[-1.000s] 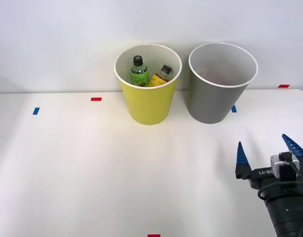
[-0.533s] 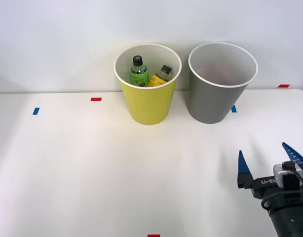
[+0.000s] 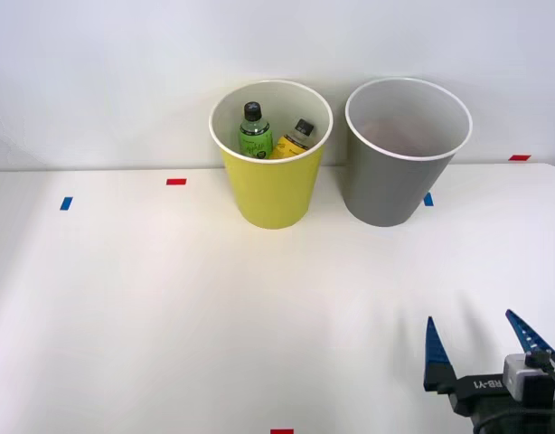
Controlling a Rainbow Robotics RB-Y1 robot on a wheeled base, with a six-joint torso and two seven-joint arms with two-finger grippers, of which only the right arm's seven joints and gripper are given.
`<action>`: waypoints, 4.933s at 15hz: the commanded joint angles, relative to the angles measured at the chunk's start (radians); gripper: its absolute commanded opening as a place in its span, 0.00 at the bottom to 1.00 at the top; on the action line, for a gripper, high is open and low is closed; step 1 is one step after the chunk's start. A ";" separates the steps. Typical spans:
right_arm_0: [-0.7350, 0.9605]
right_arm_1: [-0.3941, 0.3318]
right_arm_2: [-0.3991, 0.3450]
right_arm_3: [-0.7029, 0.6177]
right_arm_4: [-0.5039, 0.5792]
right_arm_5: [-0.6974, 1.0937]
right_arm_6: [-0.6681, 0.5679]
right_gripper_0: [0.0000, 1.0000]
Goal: Put cans in the gray bin, plastic bottles in the light green bin
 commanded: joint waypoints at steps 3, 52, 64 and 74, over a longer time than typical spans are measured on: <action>0.071 0.059 0.029 0.038 0.093 -0.100 -0.102 1.00; 0.074 -0.018 0.211 0.354 0.059 -0.572 -0.051 1.00; 0.074 -0.018 0.211 0.354 0.059 -0.572 -0.051 1.00; 0.074 -0.018 0.211 0.354 0.059 -0.572 -0.051 1.00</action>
